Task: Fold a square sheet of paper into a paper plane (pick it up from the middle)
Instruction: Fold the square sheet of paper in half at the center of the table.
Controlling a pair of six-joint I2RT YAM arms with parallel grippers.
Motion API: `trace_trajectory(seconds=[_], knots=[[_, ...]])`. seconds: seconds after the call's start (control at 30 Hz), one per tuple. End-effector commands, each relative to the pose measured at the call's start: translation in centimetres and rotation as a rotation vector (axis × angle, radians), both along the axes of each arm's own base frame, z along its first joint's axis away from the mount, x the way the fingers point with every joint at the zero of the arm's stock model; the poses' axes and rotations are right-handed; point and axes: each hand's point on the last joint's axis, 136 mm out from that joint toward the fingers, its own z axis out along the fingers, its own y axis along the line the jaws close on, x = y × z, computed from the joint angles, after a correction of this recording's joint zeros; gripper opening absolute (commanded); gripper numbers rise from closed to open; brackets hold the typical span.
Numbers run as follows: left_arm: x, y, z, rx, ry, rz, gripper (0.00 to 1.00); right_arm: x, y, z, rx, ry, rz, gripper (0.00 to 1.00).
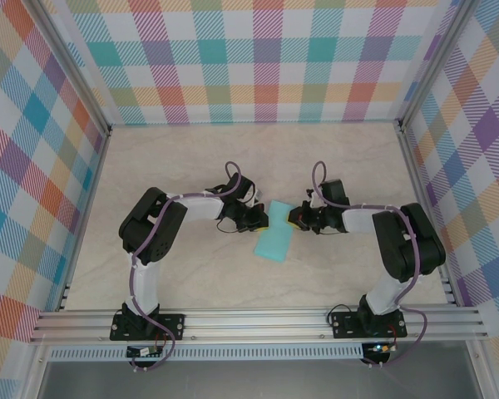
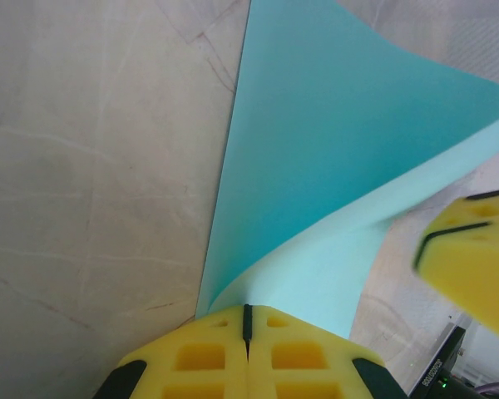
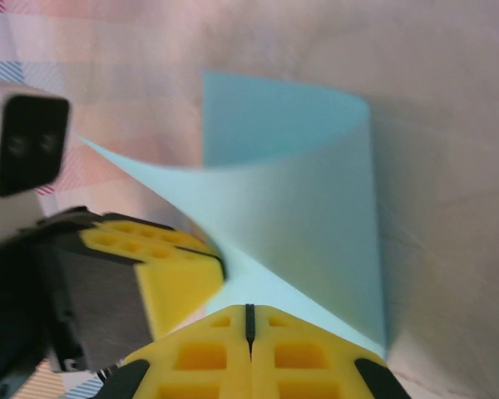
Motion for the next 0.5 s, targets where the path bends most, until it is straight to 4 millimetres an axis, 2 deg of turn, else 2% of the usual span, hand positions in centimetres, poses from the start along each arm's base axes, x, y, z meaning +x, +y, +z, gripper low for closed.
trace_trajectory(seconds=[0.0,0.33,0.47], knots=[[-3.9,4.6,-6.3,0.253,0.160,0.022,0.00,0.4,0.1,0.2,0.017,-0.013,0.025,0.00],[-4.0,4.8,-6.3,0.258,0.161,0.018,0.00,0.1,-1.0,-3.9,-0.025,0.075,-0.002,0.00],[-4.1,4.8,-6.3,0.259,0.163,0.017,0.00,0.6,-0.5,-2.3,0.016,0.057,0.010,0.00]])
